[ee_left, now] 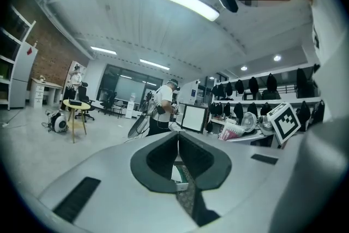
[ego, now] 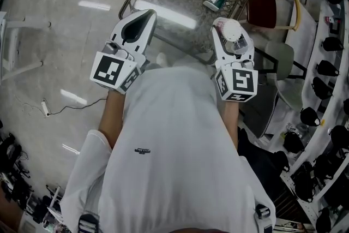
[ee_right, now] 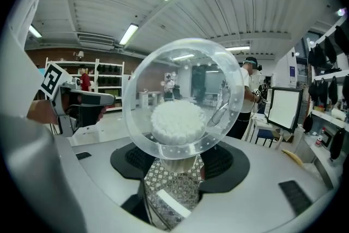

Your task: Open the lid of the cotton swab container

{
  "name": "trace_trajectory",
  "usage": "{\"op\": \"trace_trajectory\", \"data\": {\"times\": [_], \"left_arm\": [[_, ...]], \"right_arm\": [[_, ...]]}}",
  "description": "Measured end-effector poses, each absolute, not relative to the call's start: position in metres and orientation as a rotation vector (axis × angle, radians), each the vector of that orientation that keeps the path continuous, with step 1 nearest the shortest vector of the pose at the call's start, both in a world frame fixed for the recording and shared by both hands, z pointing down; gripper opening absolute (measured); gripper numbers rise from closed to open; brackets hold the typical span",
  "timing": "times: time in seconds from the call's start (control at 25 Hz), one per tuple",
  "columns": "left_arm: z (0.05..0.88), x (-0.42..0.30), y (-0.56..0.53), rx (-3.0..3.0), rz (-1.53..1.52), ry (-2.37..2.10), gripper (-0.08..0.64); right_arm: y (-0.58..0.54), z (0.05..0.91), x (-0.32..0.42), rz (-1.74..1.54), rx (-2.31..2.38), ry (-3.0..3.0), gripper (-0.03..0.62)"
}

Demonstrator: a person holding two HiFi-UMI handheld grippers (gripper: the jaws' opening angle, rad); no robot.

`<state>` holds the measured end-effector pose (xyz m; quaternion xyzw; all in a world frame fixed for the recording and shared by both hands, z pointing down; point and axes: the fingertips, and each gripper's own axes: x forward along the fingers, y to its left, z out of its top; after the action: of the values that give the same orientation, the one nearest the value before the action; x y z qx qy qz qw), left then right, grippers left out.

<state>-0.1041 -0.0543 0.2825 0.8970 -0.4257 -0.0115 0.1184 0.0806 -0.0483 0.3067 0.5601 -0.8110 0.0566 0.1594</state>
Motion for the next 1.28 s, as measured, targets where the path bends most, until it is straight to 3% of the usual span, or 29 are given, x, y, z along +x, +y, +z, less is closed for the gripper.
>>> {"op": "trace_trajectory", "data": {"times": [1.28], "left_arm": [[0.29, -0.087, -0.044, 2.632, 0.019, -1.196, 0.008]], "right_arm": [[-0.042, 0.308, 0.096, 0.165, 1.665, -2.295, 0.241]]}}
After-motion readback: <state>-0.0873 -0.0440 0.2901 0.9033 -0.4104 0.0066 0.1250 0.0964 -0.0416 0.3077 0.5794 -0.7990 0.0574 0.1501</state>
